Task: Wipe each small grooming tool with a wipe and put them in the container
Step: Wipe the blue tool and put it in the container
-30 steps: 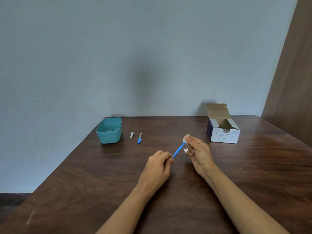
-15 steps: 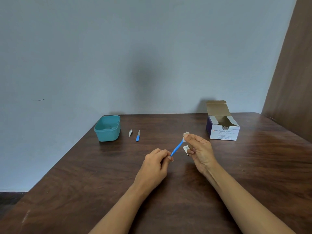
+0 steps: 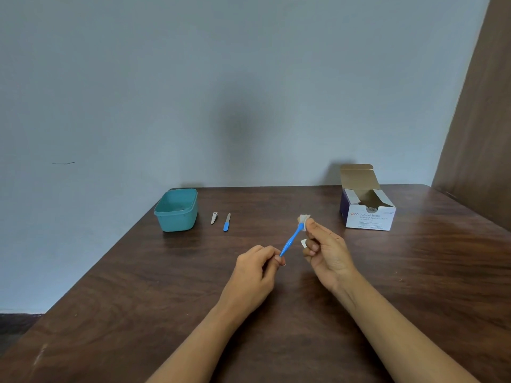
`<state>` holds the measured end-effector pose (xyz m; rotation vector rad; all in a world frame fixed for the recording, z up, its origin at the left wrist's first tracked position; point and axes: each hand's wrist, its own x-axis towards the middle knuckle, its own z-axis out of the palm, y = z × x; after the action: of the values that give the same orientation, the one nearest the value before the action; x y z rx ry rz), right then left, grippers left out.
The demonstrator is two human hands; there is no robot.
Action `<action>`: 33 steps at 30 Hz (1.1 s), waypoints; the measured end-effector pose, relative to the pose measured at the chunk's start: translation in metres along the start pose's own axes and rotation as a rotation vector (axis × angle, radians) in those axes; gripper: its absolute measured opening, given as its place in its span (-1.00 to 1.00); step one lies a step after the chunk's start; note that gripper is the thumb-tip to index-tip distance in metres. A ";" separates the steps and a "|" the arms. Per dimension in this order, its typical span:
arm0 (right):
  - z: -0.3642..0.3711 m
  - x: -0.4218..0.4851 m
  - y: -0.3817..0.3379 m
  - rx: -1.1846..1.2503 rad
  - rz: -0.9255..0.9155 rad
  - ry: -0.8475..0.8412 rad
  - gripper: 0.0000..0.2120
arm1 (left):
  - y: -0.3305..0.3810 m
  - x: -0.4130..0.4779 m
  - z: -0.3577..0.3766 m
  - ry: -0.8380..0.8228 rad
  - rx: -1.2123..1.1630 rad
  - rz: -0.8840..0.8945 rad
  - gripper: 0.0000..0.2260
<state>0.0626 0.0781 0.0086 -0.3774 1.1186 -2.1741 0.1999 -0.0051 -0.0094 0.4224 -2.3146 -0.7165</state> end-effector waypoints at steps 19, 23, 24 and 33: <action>0.000 0.000 -0.009 0.108 0.081 0.162 -0.87 | 0.004 -0.002 -0.002 -0.059 0.018 -0.001 -0.82; -0.004 0.004 -0.012 0.133 0.075 0.206 -0.87 | 0.005 -0.002 -0.002 -0.033 -0.022 -0.016 -0.81; -0.004 0.004 -0.011 0.106 0.082 0.207 -0.87 | 0.006 -0.002 -0.003 -0.024 -0.033 -0.018 -0.80; 0.004 -0.009 -0.004 -0.047 0.169 0.061 -0.93 | 0.007 -0.002 -0.003 0.007 -0.053 0.010 -0.80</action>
<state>0.0702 0.0831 0.0145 -0.2297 1.1920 -2.0257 0.2032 0.0002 -0.0043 0.3884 -2.2844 -0.7682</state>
